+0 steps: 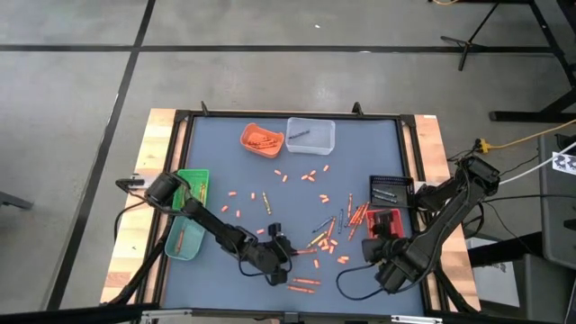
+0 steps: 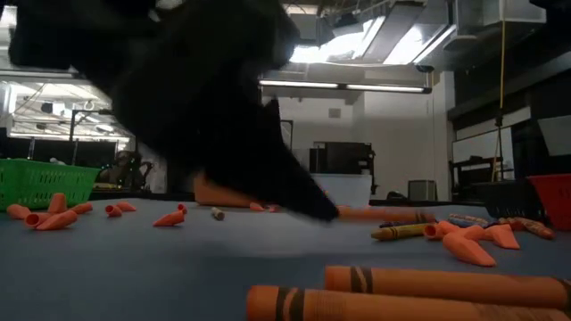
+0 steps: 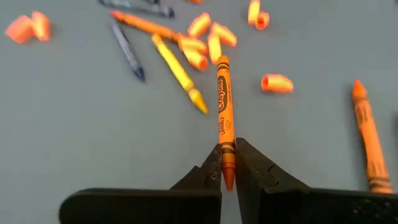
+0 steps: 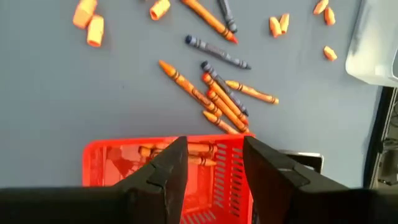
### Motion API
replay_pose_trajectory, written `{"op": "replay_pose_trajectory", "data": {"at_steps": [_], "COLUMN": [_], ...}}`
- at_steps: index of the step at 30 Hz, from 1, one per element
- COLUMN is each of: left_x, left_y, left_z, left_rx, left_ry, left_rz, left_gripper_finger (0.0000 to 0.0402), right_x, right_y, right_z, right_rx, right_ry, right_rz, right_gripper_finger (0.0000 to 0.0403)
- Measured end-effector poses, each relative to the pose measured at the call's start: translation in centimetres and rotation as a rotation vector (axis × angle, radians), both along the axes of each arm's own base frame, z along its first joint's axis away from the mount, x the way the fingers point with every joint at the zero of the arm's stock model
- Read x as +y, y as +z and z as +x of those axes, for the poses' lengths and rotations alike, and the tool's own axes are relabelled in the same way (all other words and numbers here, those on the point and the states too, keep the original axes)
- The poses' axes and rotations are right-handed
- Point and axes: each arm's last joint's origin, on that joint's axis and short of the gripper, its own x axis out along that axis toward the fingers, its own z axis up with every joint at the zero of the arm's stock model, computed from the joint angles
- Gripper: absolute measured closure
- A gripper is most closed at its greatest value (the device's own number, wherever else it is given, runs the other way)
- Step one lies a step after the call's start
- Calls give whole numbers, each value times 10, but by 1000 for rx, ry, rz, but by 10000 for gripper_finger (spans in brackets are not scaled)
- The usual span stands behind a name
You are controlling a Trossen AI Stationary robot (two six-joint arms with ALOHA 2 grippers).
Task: Sort crayons
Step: Put the orange crayon into the blue bin
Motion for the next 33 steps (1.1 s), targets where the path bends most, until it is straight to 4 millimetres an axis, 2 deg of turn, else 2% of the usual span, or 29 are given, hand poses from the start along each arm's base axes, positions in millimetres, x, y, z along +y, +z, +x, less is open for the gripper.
{"op": "replay_pose_trajectory", "data": {"at_steps": [5,9,13,18,21,25,29,33], "left_x": [6,11,17,26,32,39,46,55], "left_y": [38,77,111,147,160,171,174,173], "left_z": [-11,-27,-55,-99,-125,-159,-186,-207], "left_rx": [18,25,70,130,194,366,601,811], "left_ry": [18,27,77,201,286,364,472,632], "left_rz": [17,-1,-73,-220,-323,-476,-595,-609], "left_gripper_finger": [395,395,395,395,395,395,395,395], "right_x": [1,1,1,1,1,1,1,1], "right_y": [0,0,0,0,0,0,0,0], "right_z": [1,1,1,1,1,1,1,1], "right_rx": [-6,-4,-11,-12,-12,-13,-13,-14], "right_ry": [18,24,25,25,26,25,26,26], "right_rz": [7,5,-1,-1,-1,-1,-2,-1], "right_gripper_finger": [251,251,251,251,251,251,251,251]}}
